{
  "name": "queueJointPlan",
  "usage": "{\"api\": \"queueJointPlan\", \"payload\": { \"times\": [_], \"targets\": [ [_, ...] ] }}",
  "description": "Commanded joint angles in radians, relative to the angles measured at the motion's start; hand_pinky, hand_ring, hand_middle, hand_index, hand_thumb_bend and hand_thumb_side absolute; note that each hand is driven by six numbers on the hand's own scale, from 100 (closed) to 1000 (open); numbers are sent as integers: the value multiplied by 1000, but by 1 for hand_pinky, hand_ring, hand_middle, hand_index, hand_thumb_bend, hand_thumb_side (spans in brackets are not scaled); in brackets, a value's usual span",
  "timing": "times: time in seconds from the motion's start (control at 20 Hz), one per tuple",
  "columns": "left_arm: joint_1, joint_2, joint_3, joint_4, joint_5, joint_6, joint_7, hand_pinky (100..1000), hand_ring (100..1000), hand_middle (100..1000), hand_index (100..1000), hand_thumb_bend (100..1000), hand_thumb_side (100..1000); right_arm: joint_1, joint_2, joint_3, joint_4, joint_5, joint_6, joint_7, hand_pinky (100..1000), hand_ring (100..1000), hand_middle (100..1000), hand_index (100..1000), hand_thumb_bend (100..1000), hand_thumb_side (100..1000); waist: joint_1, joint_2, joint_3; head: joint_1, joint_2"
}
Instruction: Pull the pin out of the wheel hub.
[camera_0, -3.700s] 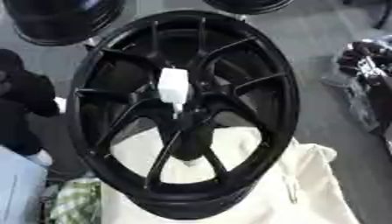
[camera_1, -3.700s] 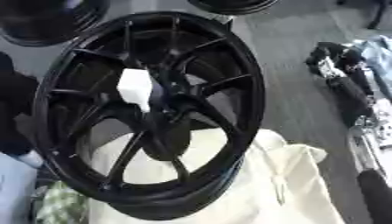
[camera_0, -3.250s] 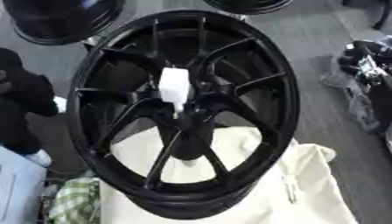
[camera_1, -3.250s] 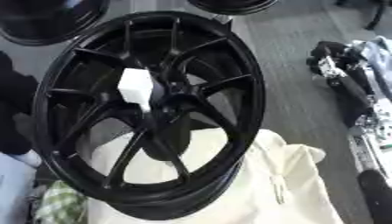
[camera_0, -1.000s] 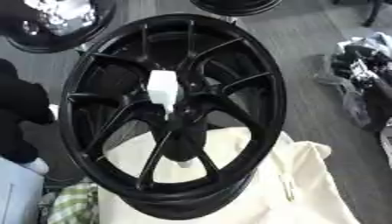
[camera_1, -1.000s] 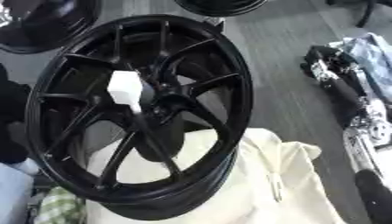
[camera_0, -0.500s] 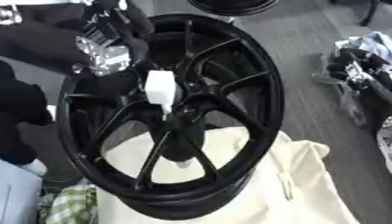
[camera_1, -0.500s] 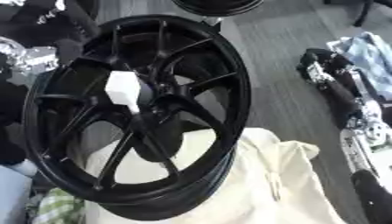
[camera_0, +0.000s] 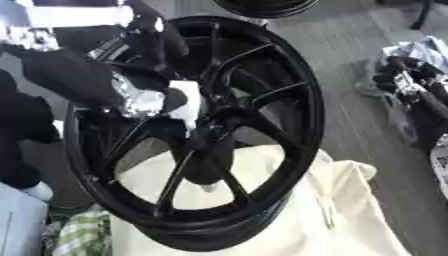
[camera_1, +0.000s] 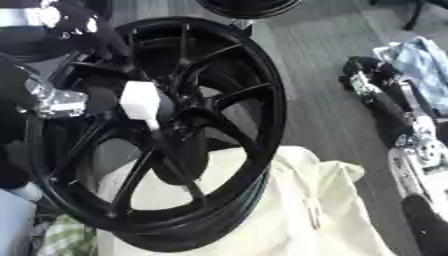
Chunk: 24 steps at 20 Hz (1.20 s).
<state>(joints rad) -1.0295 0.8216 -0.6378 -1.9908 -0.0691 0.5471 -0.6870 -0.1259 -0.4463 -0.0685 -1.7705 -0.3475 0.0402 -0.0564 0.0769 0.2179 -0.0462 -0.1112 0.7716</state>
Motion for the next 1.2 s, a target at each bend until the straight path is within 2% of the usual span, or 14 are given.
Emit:
{"api": "queueJointPlan", "payload": {
  "times": [0.05,0.25,0.4,0.9,1.0,1.2],
  "targets": [
    [-21,-2,12,-9,-30,82,-72,884,835,786,851,459,428,-4,-15,-3,-5,8,4,3,817,718,650,740,231,406,-3,-14,0,-2,-2],
    [-21,-20,2,3,-59,95,-69,891,837,765,836,523,384,-3,-12,-3,-3,12,5,4,817,717,648,740,230,408,-2,-12,-3,-1,-2],
    [-24,-41,-7,36,-84,94,-68,894,840,764,841,495,324,-4,-12,-2,-4,12,4,4,817,717,648,740,229,408,-2,-10,-5,0,-2],
    [-33,-98,-34,156,-135,67,-69,891,841,771,847,422,262,-5,-11,-1,-5,14,6,4,817,716,645,739,228,411,-2,-3,-9,2,-2],
    [-31,-104,-35,173,-141,63,-67,890,841,770,843,397,228,-5,-10,-1,-4,15,7,4,817,715,645,739,216,410,-1,-1,-9,2,-2],
    [-25,-110,-38,199,-142,51,-76,891,845,776,834,413,272,-6,-8,-2,-3,17,8,2,817,714,643,739,228,414,-1,2,-11,2,-2]
  ]
}}
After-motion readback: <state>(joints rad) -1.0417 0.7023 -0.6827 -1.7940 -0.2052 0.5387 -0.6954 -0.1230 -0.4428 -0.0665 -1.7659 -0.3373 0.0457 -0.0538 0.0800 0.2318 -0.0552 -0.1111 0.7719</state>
